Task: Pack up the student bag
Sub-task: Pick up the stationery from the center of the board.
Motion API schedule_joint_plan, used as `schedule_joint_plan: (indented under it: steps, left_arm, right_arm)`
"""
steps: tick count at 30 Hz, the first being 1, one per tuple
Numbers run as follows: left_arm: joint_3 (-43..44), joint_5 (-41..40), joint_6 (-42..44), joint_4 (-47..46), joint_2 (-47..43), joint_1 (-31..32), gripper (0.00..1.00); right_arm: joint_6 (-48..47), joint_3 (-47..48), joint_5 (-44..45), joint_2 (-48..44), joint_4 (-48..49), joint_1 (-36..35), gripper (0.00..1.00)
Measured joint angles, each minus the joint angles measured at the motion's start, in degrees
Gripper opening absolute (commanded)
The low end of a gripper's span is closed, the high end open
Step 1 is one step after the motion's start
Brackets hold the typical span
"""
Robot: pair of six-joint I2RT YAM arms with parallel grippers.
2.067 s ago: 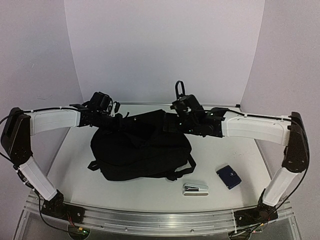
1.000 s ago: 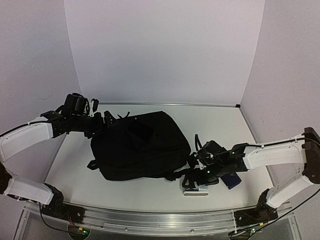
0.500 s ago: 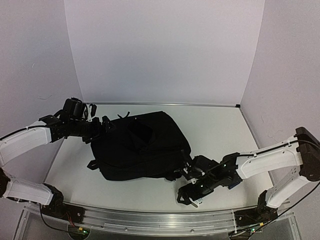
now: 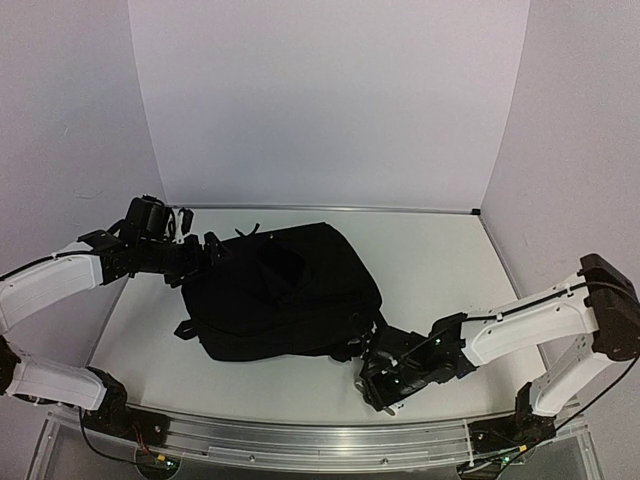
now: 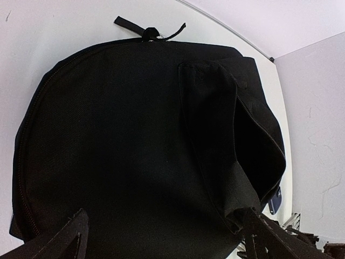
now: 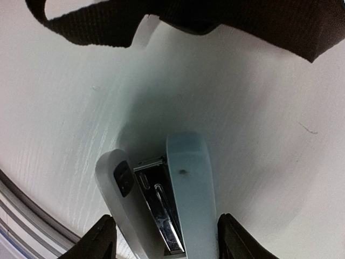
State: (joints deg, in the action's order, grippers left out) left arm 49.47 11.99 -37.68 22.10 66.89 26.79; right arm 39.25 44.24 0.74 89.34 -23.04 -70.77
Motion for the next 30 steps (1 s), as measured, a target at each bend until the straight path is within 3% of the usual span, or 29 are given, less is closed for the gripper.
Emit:
schedule_joint_plan:
  steps: [3, 9, 11, 20, 27, 30]
  left_arm:
    - [-0.02, 0.11, -0.15, 0.0, -0.04, 0.0, 1.0]
    - [-0.02, 1.12, -0.26, -0.01, -0.09, 0.0, 1.0]
    - [-0.02, 2.09, 0.13, -0.03, -0.09, 0.0, 1.0]
    - [0.02, 14.31, 5.72, -0.89, 0.42, 0.55, 1.0]
    - [2.71, 26.17, 12.13, -1.68, 5.6, 10.9, 0.99]
    - [3.47, 33.12, 13.46, -3.37, 6.39, 12.33, 0.99]
  right_arm:
    - [0.03, 0.77, 1.06, 1.87, -0.2, -1.42, 0.68]
    - [0.72, 2.24, 3.55, 4.03, -0.4, -2.9, 0.39]
    - [1.16, 2.35, 4.04, 4.11, -0.49, -2.94, 0.34]
    - [0.19, 4.88, 4.04, -0.2, -1.64, -2.92, 0.28]
    - [-4.85, 11.61, -1.33, -3.8, -1.18, -1.69, 0.25]
    - [-7.31, 13.41, -6.64, -4.78, -0.29, 0.62, 0.24]
